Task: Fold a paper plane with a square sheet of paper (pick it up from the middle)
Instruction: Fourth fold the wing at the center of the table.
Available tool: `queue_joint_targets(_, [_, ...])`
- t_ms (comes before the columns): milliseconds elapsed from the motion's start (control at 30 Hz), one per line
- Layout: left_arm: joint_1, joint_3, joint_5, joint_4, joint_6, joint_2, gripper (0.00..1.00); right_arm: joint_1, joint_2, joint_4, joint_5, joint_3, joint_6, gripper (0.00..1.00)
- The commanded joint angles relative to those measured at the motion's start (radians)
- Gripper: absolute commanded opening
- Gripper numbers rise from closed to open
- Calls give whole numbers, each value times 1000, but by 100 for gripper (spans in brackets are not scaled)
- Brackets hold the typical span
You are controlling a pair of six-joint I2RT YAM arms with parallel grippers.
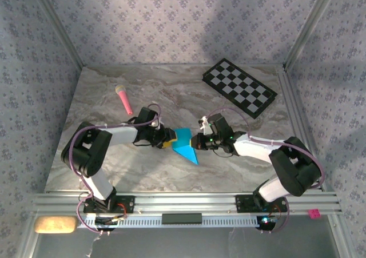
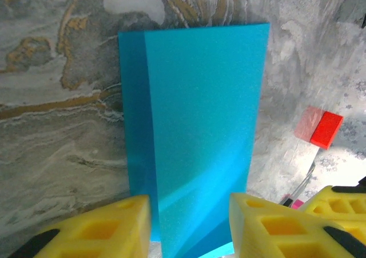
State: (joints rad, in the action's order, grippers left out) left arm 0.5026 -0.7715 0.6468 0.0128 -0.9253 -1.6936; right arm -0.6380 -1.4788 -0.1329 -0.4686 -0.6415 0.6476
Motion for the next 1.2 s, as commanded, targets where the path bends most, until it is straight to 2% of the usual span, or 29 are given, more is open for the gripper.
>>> queue_joint_targets(0, [10,-35,21,27,-4,-21,35,8,19,-4,-14,14,9,4])
queue_joint_targets(500, [12,-17,-26,31,-22,8,15,17,19,23,11,20,-1,6])
queue_joint_targets(700, [12,-13,-37,30,-24,23,7,17,20,53,33,11,-6,11])
queue_joint_targets(833, [12,-6,-63,26,-39,47,4,15,41,88,74,2,0,25])
queue_joint_targets(900, [12,3,-95,22,-55,72,2,11,67,134,124,-5,-7,35])
queue_joint_targets(1000, [13,25,-164,14,-104,121,0,-2,119,201,220,-17,-11,45])
queue_joint_targets(1167, [38,70,-301,-6,-205,211,0,-64,207,255,403,-21,-81,48])
